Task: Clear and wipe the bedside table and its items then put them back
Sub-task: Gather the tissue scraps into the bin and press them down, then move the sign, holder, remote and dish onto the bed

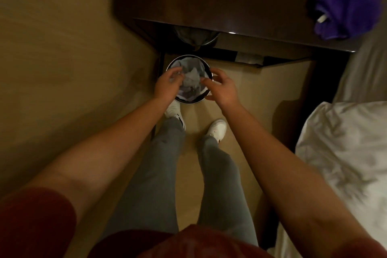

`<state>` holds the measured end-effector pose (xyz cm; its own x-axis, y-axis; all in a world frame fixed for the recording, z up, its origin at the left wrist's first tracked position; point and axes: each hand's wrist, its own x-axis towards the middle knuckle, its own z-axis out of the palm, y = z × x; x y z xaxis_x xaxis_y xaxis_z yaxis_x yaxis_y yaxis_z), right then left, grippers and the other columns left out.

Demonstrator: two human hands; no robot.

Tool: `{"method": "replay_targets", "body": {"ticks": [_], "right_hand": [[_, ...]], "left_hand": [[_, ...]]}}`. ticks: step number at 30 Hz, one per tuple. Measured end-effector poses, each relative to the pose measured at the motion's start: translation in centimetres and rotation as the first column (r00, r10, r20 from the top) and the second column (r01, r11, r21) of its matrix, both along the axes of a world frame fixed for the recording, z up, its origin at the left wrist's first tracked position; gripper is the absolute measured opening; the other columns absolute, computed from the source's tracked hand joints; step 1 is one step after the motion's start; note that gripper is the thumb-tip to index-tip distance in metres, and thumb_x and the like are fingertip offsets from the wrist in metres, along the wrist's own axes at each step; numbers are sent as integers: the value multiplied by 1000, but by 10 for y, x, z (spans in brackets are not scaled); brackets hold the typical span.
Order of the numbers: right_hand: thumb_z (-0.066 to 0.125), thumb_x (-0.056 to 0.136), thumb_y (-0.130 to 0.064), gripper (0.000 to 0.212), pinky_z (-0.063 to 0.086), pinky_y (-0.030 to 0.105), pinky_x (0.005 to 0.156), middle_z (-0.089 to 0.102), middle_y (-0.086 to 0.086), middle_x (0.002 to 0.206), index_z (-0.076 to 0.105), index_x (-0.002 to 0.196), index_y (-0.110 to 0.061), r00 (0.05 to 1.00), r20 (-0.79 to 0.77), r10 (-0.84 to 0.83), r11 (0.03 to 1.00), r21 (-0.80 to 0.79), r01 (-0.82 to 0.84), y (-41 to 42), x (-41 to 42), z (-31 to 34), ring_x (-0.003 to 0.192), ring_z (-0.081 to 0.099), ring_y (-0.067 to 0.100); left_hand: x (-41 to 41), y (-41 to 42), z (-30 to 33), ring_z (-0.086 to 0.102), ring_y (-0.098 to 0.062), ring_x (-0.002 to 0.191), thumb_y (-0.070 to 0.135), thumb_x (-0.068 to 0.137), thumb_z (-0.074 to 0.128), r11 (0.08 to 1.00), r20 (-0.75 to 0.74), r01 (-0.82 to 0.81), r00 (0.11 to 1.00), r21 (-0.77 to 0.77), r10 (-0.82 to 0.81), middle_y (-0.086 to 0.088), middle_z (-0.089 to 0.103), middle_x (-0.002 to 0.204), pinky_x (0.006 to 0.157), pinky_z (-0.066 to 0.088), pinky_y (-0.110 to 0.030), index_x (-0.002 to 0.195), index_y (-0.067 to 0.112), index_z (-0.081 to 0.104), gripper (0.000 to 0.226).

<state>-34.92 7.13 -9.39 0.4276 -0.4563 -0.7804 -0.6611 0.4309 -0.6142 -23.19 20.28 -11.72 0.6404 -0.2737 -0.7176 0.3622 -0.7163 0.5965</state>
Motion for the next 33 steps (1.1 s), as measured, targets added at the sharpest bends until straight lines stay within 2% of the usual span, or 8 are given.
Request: {"method": "replay_targets", "body": {"ticks": [5, 10, 16, 20, 24, 26, 30, 33], "right_hand": [[75, 93, -17, 49, 64, 35, 71, 54, -18, 104, 59, 139, -19, 998, 68, -8, 997, -73, 13, -18, -3, 63, 88, 63, 4], [75, 93, -16, 47, 62, 27, 67, 59, -5, 117, 61, 138, -17, 991, 133, 31, 990, -139, -13, -40, 10, 111, 75, 67, -6], [76, 92, -17, 44, 65, 33, 74, 61, -9, 116, 64, 134, -20, 976, 213, -37, 986, -149, 69, -61, 49, 141, 89, 68, 2], [79, 89, -18, 40, 64, 38, 86, 61, -17, 111, 66, 126, -28, 966, 256, -41, 972, -214, 98, -73, 80, 146, 91, 67, -12], [81, 87, -23, 38, 61, 47, 92, 62, -13, 116, 67, 118, -39, 957, 279, -73, 967, -215, 137, -91, 102, 149, 110, 67, 7], [81, 88, -21, 38, 63, 43, 90, 62, -13, 117, 67, 120, -37, 951, 294, -93, 966, -205, 158, -101, 112, 148, 109, 68, 5], [80, 89, -23, 40, 61, 22, 75, 60, -4, 129, 66, 125, -34, 954, 297, -49, 967, -227, 120, -127, 132, 146, 94, 66, -15], [80, 89, -23, 40, 62, 25, 79, 60, -6, 126, 65, 124, -35, 954, 299, -13, 970, -229, 85, -151, 150, 142, 94, 67, -15]], "left_hand": [[-7, -17, 63, 60, -19, 117, 25, 101, 58, 996, 47, -7, 999, -88, 11, -3, 62, 133, 74, 54, -15, 129, 25, 65, 29], [17, -49, 117, 62, -13, 113, 28, 101, 59, 979, 127, 18, 992, -202, 8, -1, 62, 130, 99, 55, -41, 128, 31, 65, 28], [71, -80, 153, 61, -1, 109, 34, 97, 60, 935, 263, 114, 964, -335, -23, 5, 61, 130, 97, 57, -37, 118, 41, 66, 23], [120, -97, 159, 61, 5, 103, 31, 96, 61, 929, 355, 141, 935, -341, -11, 5, 62, 129, 92, 57, -28, 120, 35, 68, 25], [156, -115, 164, 59, 15, 94, 28, 97, 61, 932, 394, 172, 919, -320, -34, 7, 61, 129, 87, 52, -14, 121, 33, 68, 26], [170, -124, 166, 58, 18, 92, 25, 97, 61, 931, 412, 187, 910, -313, -45, 6, 60, 129, 83, 49, -7, 122, 31, 67, 27], [190, -143, 166, 60, 9, 99, 25, 98, 61, 935, 410, 166, 912, -315, -24, 6, 60, 131, 91, 52, -18, 124, 30, 65, 27], [200, -155, 161, 60, 2, 107, 28, 98, 60, 938, 431, 163, 902, -307, -16, 6, 57, 133, 88, 50, -14, 124, 33, 63, 27]]}}
